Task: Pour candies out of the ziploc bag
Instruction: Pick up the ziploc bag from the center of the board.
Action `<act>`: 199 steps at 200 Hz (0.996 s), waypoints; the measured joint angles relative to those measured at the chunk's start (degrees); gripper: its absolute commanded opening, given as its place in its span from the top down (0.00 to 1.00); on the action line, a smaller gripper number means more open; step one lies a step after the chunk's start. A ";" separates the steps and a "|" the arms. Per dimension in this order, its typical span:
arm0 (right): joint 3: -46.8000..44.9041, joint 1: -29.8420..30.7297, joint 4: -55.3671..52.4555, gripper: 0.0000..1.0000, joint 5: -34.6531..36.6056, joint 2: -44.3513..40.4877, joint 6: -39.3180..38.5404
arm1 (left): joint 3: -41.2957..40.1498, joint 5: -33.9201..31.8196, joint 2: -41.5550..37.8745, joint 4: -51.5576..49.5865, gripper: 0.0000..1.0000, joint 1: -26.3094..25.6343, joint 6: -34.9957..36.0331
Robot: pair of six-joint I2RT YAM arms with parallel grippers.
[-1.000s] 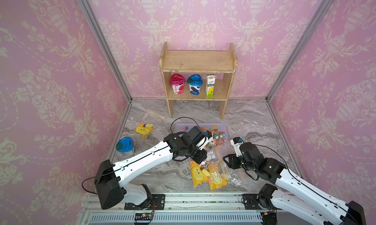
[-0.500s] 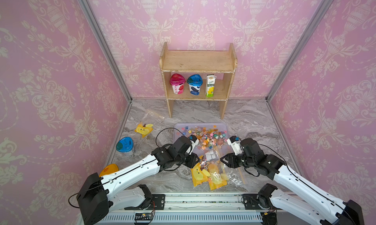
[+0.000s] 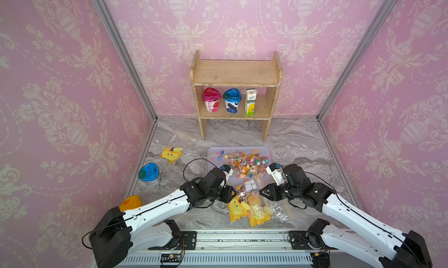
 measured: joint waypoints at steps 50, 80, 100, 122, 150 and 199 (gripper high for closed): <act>-0.09 1.40 1.84 0.75 -0.46 2.80 0.50 | -4.28 0.22 0.00 3.61 0.51 0.00 -3.17; -0.09 2.05 3.15 0.88 -0.85 5.27 1.53 | -6.60 0.61 0.00 5.77 0.46 0.00 -5.44; -0.09 2.16 3.19 0.96 -0.63 5.44 1.73 | -8.24 0.85 -0.02 6.95 0.45 0.00 -6.64; -0.09 2.16 3.06 1.00 0.17 5.07 1.77 | -9.99 1.42 -0.09 7.23 0.45 0.00 -7.69; -0.07 2.21 2.99 1.00 0.94 3.98 1.77 | -11.87 1.92 -0.63 7.69 0.44 0.00 -8.85; 0.15 2.21 3.04 1.00 0.94 4.72 1.77 | -14.08 4.74 2.36 13.68 0.47 0.00 -11.80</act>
